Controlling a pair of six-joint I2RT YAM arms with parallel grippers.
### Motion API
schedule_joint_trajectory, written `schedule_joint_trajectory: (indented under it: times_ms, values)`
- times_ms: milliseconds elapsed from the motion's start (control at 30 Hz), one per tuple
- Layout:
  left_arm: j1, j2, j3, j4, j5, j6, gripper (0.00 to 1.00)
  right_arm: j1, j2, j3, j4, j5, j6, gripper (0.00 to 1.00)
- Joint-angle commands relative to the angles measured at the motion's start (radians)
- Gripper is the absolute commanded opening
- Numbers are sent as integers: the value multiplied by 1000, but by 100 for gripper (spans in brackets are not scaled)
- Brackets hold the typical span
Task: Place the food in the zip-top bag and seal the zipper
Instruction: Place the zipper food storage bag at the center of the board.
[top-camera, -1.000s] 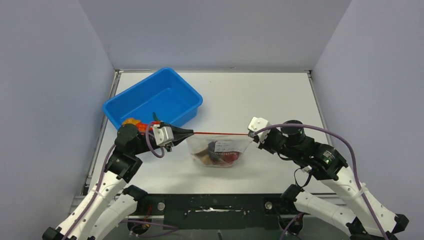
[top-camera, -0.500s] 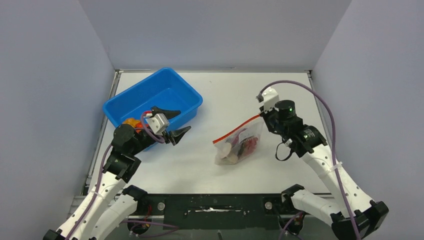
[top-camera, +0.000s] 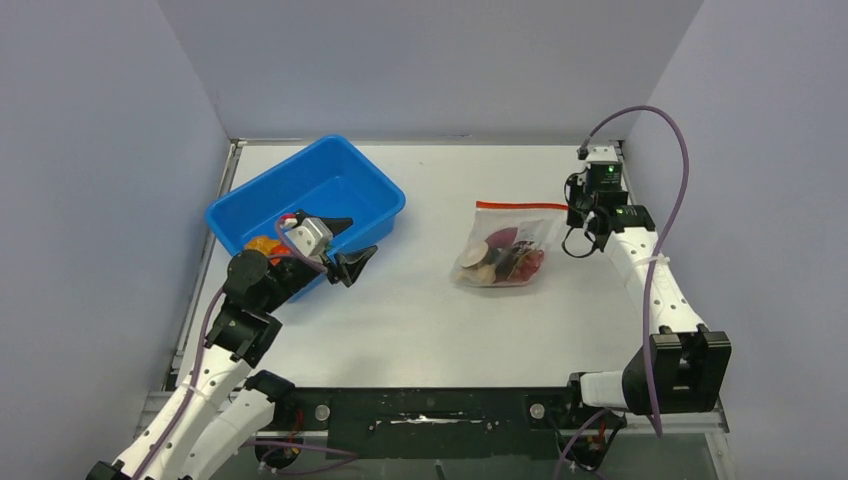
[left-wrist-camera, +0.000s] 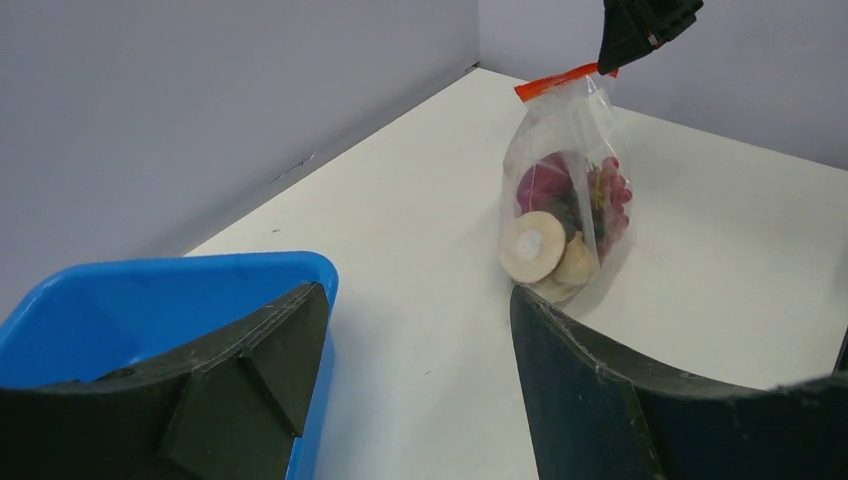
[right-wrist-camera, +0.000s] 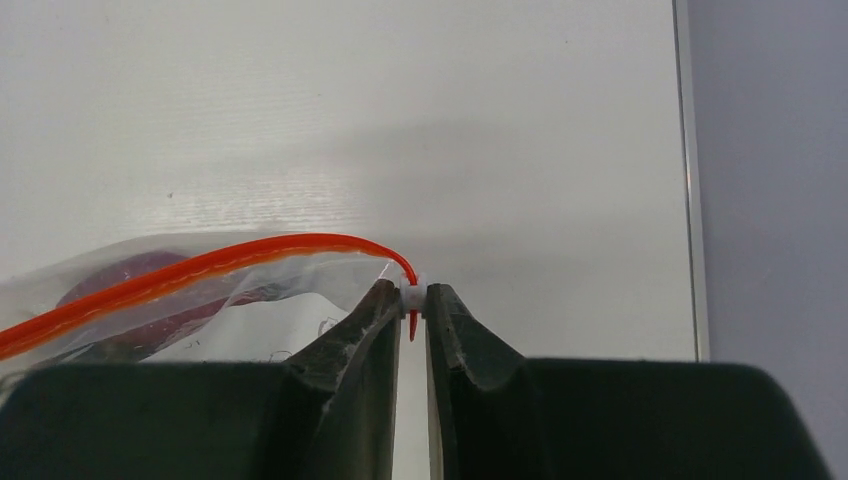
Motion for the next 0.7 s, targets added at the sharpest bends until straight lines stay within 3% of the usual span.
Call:
schedule_joint_trajectory:
  times_ms: [0,133,267,400,533,667]
  values:
    - [6,-2,-1,26,-118,-87,67,-6,13,88,80,2,114,15]
    - [6,28,50,-48,-219,-140,70,-4,-3,106,84,2,135,32]
    - [6,58,96,-112,-301,-193,72,10,-32,143,54,-6,145,59]
    - [7,84,129,-140,-401,-302,73,20,-75,174,18,-67,147,74]
    - [7,109,169,-175,-453,-363,74,27,-148,159,14,-125,176,100]
    - [7,114,198,-183,-501,-392,74,29,-244,127,20,-109,222,98]
